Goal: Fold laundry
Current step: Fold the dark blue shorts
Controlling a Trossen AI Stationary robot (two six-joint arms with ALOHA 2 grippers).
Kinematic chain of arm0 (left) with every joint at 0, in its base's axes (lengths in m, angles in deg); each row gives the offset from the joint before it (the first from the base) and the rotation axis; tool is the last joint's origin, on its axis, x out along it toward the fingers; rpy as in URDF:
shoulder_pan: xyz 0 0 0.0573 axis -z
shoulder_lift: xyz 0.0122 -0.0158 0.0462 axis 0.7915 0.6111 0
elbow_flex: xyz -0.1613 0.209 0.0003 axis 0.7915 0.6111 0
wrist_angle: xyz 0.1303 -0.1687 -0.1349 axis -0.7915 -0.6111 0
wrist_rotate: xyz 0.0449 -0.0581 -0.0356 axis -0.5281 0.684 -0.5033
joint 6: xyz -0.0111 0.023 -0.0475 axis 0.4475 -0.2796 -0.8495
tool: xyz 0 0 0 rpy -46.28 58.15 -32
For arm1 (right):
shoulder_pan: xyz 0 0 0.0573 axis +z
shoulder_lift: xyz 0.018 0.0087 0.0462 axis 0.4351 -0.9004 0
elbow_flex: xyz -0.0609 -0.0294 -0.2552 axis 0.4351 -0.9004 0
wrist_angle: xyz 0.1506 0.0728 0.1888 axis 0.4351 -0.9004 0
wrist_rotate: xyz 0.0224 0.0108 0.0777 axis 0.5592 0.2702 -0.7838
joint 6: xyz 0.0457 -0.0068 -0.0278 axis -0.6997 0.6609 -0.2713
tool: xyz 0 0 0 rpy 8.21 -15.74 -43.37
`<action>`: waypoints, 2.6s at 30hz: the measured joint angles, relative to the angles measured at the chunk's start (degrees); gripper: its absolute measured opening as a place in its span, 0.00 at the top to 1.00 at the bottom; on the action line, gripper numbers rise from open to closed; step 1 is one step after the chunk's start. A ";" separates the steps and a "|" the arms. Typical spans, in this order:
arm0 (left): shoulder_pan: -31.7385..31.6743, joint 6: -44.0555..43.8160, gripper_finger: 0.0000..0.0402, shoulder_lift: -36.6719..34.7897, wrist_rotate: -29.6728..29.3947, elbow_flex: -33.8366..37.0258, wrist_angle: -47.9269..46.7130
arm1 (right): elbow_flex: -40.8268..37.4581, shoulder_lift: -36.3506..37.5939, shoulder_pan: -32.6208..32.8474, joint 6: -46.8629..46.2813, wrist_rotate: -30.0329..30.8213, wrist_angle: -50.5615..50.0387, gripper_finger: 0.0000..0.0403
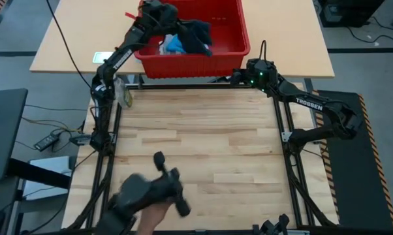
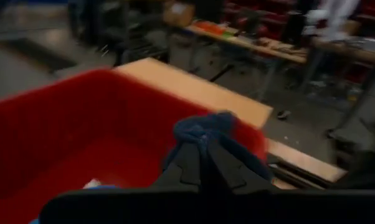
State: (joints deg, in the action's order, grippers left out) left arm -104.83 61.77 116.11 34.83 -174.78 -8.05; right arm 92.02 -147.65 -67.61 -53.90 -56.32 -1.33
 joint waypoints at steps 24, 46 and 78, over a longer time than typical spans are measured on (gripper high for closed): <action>20.28 11.65 0.99 -10.27 9.58 21.85 -33.91 | 0.00 0.04 6.35 0.64 -9.81 -8.09 0.97; 25.16 -0.23 0.94 -11.50 -5.06 48.17 -29.70 | -1.18 -8.22 16.36 -2.75 -13.84 -16.95 0.59; 42.43 13.77 0.43 -10.80 -23.00 53.62 -10.85 | -1.18 -13.62 10.03 5.07 -19.94 -16.72 0.51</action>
State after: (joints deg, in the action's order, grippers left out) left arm -62.39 75.54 105.31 11.82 -121.17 -18.90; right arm 90.84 -161.26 -57.58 -48.84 -76.26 -18.05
